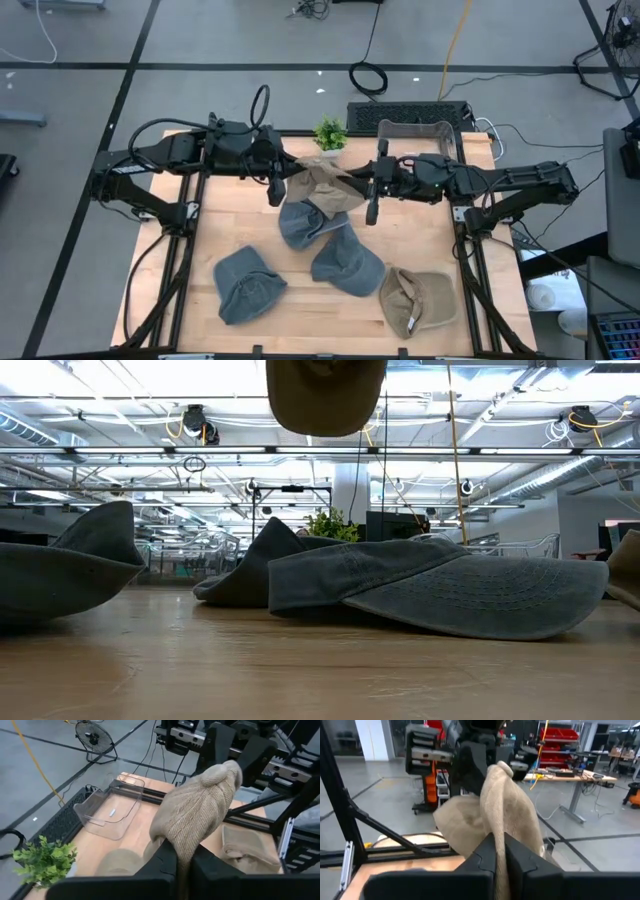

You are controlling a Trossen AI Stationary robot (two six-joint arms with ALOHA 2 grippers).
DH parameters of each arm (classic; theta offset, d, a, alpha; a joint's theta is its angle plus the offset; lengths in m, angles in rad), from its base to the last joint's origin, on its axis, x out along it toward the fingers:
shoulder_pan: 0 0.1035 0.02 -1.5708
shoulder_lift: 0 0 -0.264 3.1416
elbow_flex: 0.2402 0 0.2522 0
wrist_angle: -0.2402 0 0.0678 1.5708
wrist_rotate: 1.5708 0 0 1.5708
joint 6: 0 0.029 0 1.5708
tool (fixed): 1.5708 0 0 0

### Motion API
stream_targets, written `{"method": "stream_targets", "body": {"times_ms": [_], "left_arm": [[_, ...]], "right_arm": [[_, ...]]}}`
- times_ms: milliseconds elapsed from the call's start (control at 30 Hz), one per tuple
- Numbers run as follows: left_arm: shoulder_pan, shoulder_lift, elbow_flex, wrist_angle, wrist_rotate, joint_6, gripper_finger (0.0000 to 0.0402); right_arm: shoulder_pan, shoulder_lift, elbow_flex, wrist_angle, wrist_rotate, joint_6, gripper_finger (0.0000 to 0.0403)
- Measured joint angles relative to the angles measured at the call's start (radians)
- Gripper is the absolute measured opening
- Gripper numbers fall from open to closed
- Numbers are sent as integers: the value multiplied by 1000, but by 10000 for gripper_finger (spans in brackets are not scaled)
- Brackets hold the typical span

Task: Pick & Place hat
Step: Put the top left brown cap into the right transparent bin

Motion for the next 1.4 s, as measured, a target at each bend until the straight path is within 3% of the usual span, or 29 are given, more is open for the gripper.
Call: {"method": "stream_targets", "body": {"times_ms": [467, 800, 900, 1200, 1400], "left_arm": [[1, -17, 2, 17, 125, -142, 177], [34, -20, 1, 117, 328, -246, 302], [56, -20, 1, 136, 378, -325, 330], [181, 10, 1, 136, 551, -566, 379], [243, 100, 0, 195, 767, -589, 381]], "right_arm": [[44, -147, -2, 28, 47, -114, 1], [106, -278, -2, 20, 49, -128, 0], [125, -302, -2, 26, 2, -153, 0], [145, -322, -2, 93, -183, -213, 0], [145, -304, -1, 151, -244, -312, 0]]}}
